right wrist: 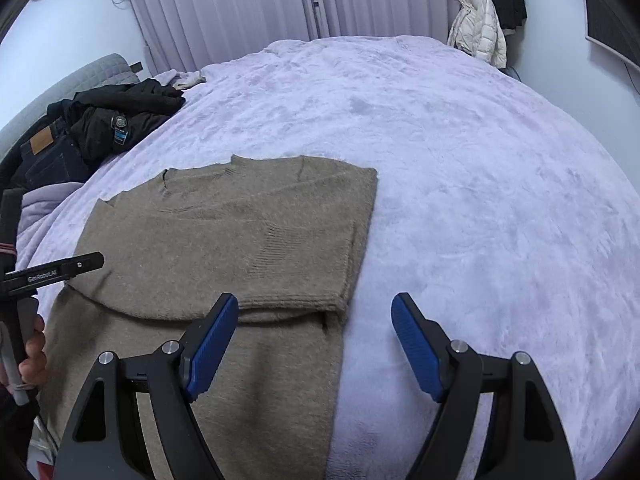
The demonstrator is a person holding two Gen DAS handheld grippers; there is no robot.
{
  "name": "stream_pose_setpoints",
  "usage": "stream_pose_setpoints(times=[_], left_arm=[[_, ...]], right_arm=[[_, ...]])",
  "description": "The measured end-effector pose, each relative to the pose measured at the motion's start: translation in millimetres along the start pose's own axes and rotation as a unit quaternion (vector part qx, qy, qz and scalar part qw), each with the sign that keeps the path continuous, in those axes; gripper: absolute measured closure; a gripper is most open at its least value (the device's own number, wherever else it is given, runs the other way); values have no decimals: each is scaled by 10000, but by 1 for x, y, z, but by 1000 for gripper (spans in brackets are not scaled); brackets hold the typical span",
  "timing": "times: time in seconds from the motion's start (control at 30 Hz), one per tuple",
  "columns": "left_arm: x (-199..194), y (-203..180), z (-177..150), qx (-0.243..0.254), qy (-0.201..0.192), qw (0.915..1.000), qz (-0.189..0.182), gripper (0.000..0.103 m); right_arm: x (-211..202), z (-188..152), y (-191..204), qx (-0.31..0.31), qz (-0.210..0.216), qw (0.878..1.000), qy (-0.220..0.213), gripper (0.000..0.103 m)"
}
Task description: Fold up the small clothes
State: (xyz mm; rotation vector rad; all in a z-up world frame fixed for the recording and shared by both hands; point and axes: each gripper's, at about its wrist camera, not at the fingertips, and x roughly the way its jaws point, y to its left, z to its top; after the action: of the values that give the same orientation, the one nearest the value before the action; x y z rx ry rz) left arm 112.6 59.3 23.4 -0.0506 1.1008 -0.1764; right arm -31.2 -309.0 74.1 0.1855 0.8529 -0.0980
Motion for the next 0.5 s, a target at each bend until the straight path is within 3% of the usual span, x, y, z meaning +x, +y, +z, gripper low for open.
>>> stream_pose_setpoints(times=[0.1, 0.23, 0.33, 0.4, 0.43, 0.5], left_arm=[[-7, 26, 0, -328, -20, 9995, -22, 17], [-32, 11, 3, -150, -358, 9988, -298, 17], [-29, -33, 4, 419, -337, 9975, -452, 17], [-13, -64, 4, 895, -104, 9950, -436, 17], [-1, -75, 1, 1146, 29, 9930, -270, 17], [17, -83, -1, 1403, -5, 9901, 81, 11]], right_arm=[[4, 5, 21, -256, -45, 9997, 18, 22], [12, 8, 46, -409, 60, 9991, 81, 22], [24, 10, 68, -585, 116, 9981, 179, 22], [37, 11, 83, -743, 167, 9967, 287, 22], [49, 12, 88, -793, 192, 9958, 419, 22], [70, 11, 89, -818, -180, 9939, 725, 22]])
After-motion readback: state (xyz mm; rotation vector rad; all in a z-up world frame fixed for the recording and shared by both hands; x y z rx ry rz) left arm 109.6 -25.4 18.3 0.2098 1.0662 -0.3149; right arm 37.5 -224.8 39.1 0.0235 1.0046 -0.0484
